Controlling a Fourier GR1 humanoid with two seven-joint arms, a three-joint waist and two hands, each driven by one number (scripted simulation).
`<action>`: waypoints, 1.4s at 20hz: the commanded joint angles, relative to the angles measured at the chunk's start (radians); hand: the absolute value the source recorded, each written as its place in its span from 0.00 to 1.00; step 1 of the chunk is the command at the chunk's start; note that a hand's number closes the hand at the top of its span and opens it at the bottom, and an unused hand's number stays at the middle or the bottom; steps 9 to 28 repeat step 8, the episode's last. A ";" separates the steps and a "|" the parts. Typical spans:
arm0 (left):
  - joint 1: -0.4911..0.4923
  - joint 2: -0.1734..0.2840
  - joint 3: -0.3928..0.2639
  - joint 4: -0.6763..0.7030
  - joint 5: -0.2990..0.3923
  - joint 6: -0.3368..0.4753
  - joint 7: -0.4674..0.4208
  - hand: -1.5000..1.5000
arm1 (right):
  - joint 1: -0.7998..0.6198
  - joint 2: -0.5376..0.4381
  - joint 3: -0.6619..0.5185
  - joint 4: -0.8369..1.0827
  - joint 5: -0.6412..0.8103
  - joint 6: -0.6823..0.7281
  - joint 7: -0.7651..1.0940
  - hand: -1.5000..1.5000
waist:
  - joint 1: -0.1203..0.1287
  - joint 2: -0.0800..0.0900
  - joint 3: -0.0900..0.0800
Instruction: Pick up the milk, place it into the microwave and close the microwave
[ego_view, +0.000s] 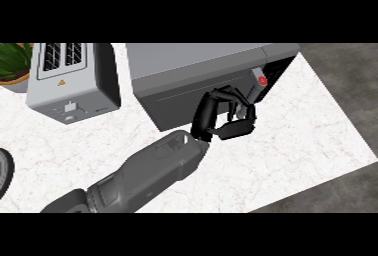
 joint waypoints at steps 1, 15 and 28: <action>0.041 0.002 0.082 0.163 0.065 0.047 0.036 1.00 | 0.007 -0.007 -0.028 -0.021 -0.017 -0.018 0.000 0.00 | 0.038 0.006 -0.003; 0.045 0.002 0.052 0.176 0.093 0.006 0.020 0.00 | 0.051 -0.035 -0.050 -0.045 -0.041 -0.016 0.025 0.00 | 0.053 0.007 -0.003; 0.045 0.002 0.052 0.176 0.093 0.006 0.020 0.00 | 0.051 -0.035 -0.050 -0.045 -0.041 -0.016 0.025 0.00 | 0.053 0.007 -0.003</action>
